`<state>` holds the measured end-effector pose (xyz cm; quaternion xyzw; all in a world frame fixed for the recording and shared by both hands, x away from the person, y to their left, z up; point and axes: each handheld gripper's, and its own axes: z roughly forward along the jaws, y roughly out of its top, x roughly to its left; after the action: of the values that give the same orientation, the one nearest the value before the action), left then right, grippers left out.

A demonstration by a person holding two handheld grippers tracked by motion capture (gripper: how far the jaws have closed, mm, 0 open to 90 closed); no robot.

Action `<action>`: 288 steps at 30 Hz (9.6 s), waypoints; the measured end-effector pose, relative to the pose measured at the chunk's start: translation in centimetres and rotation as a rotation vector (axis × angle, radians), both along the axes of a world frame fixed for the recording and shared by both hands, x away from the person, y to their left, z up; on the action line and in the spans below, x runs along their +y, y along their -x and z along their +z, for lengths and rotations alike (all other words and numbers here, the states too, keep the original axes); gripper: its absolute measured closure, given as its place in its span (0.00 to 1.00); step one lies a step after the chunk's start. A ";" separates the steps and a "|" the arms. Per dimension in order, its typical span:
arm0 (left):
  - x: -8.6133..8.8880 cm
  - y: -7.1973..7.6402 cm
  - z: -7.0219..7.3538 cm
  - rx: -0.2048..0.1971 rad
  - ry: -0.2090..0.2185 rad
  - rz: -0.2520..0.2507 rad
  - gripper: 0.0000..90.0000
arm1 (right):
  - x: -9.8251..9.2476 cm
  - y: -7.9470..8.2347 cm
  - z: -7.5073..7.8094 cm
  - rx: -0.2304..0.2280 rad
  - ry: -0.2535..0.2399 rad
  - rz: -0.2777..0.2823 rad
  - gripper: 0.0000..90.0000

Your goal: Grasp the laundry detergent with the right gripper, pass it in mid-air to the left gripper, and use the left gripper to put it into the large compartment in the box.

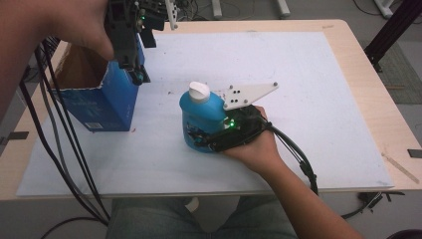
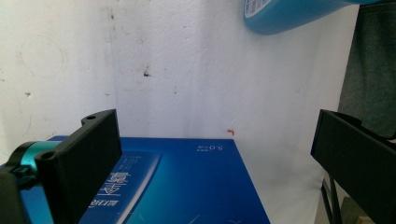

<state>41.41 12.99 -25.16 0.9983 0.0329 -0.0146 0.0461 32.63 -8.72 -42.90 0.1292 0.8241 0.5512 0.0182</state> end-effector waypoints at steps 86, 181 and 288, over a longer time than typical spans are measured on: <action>-7.6 7.6 2.1 0.041 -0.033 -0.052 0.02 | 2.3 -0.3 6.8 -0.053 0.017 0.206 0.51; -8.1 6.9 2.2 0.069 -0.077 0.003 0.43 | -0.6 -0.5 7.3 -0.013 0.028 0.188 0.22; 11.3 -1.6 -3.1 0.083 -0.159 0.949 0.43 | -9.2 -4.7 14.3 -0.052 0.833 0.206 0.01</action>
<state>43.05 24.27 -28.31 0.8721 0.4875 -0.0292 -0.0300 37.36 -17.94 -28.62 0.0138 0.9842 0.1733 0.0342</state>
